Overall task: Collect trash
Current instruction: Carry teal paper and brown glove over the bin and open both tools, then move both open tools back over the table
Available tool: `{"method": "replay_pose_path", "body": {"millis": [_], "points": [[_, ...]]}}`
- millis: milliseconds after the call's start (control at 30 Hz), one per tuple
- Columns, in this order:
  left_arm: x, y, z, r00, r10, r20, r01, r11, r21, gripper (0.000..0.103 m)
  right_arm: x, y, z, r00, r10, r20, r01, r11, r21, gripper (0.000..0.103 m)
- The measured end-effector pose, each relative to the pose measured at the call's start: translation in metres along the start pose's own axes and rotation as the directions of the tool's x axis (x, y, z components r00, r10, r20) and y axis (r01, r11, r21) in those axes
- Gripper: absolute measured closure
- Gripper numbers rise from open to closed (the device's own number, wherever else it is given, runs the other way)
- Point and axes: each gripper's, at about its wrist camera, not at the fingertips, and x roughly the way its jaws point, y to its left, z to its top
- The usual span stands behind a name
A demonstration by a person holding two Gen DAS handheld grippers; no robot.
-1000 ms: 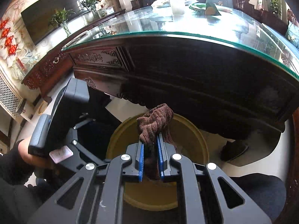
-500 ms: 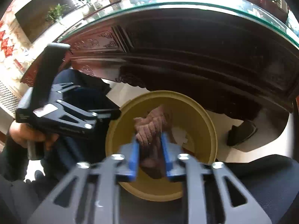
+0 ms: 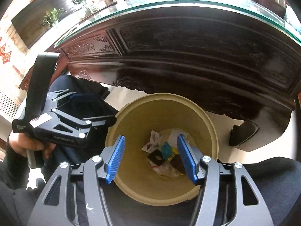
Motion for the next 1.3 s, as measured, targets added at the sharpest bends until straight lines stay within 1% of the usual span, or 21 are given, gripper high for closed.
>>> {"method": "replay_pose_path", "body": {"millis": [500, 633, 667, 733, 767, 800, 833, 867, 933, 967, 1033, 1100, 1133, 1167, 1233, 1267, 1300], "points": [[-0.004, 0.000, 0.003, 1.000, -0.009, 0.006, 0.009, 1.000, -0.012, 0.004, 0.005, 0.002, 0.003, 1.000, 0.028, -0.008, -0.028, 0.999, -0.015, 0.046], [-0.010, 0.000, 0.011, 1.000, -0.019, 0.025, 0.019, 1.000, -0.019, 0.004, 0.003, 0.002, 0.006, 0.998, 0.068, 0.008, -0.068, 0.997, -0.026, 0.044], [-0.013, 0.000, 0.014, 0.999, -0.020, 0.033, 0.021, 1.000, -0.017, 0.004, 0.002, 0.003, 0.008, 0.997, 0.081, 0.016, -0.081, 0.996, -0.032, 0.041], [-0.021, -0.002, 0.023, 0.998, -0.023, 0.056, 0.024, 1.000, -0.009, 0.004, 0.000, 0.004, 0.014, 0.994, 0.102, 0.037, -0.100, 0.994, -0.048, 0.036], [-0.025, -0.003, 0.027, 0.997, -0.023, 0.068, 0.023, 1.000, -0.006, 0.004, -0.002, 0.004, 0.017, 0.994, 0.098, 0.045, -0.095, 0.994, -0.053, 0.032], [-0.031, -0.005, 0.035, 0.996, -0.020, 0.088, 0.021, 1.000, 0.000, 0.004, -0.004, 0.005, 0.022, 0.994, 0.092, 0.056, -0.088, 0.994, -0.061, 0.031], [-0.036, -0.005, 0.040, 0.994, -0.018, 0.103, 0.018, 1.000, 0.004, 0.004, -0.005, 0.006, 0.025, 0.994, 0.085, 0.064, -0.081, 0.994, -0.067, 0.027], [-0.043, -0.006, 0.049, 0.992, -0.017, 0.127, 0.016, 1.000, 0.006, 0.004, -0.008, 0.007, 0.031, 0.994, 0.073, 0.076, -0.067, 0.995, -0.079, 0.023], [-0.053, -0.005, 0.064, 0.987, -0.012, 0.159, 0.011, 1.000, 0.005, 0.004, -0.015, 0.009, 0.041, 0.993, 0.052, 0.107, -0.042, 0.994, -0.101, 0.020], [-0.058, -0.003, 0.071, 0.984, -0.006, 0.176, 0.006, 1.000, -0.001, 0.004, -0.019, 0.010, 0.047, 0.991, 0.040, 0.127, -0.025, 0.993, -0.112, 0.017], [-0.068, 0.000, 0.090, 0.978, 0.003, 0.208, 0.000, 1.000, -0.013, 0.004, -0.026, 0.011, 0.059, 0.986, 0.021, 0.165, 0.001, 0.992, -0.130, 0.015], [-0.079, 0.004, 0.110, 0.971, 0.010, 0.240, -0.003, 0.999, -0.033, 0.004, -0.036, 0.011, 0.073, 0.977, 0.011, 0.212, 0.020, 0.989, -0.144, 0.013], [-0.083, 0.005, 0.120, 0.968, 0.015, 0.252, -0.005, 0.999, -0.042, 0.004, -0.041, 0.011, 0.079, 0.971, 0.003, 0.239, 0.034, 0.988, -0.148, 0.010], [-0.088, 0.006, 0.131, 0.963, 0.021, 0.267, -0.009, 0.999, -0.050, 0.004, -0.047, 0.010, 0.089, 0.962, -0.019, 0.274, 0.062, 0.987, -0.148, 0.009], [-0.096, 0.008, 0.150, 0.954, 0.035, 0.297, -0.019, 0.998, -0.057, 0.004, -0.056, 0.008, 0.103, 0.947, -0.050, 0.319, 0.102, 0.984, -0.148, 0.009], [-0.099, 0.009, 0.157, 0.951, 0.043, 0.306, -0.026, 0.998, -0.058, 0.004, -0.059, 0.005, 0.114, 0.939, -0.055, 0.340, 0.113, 0.982, -0.153, 0.009], [-0.104, 0.010, 0.170, 0.944, 0.055, 0.326, -0.036, 0.997, -0.063, 0.004, -0.061, 0.003, 0.122, 0.933, -0.057, 0.355, 0.118, 0.981, -0.153, 0.009]]}}
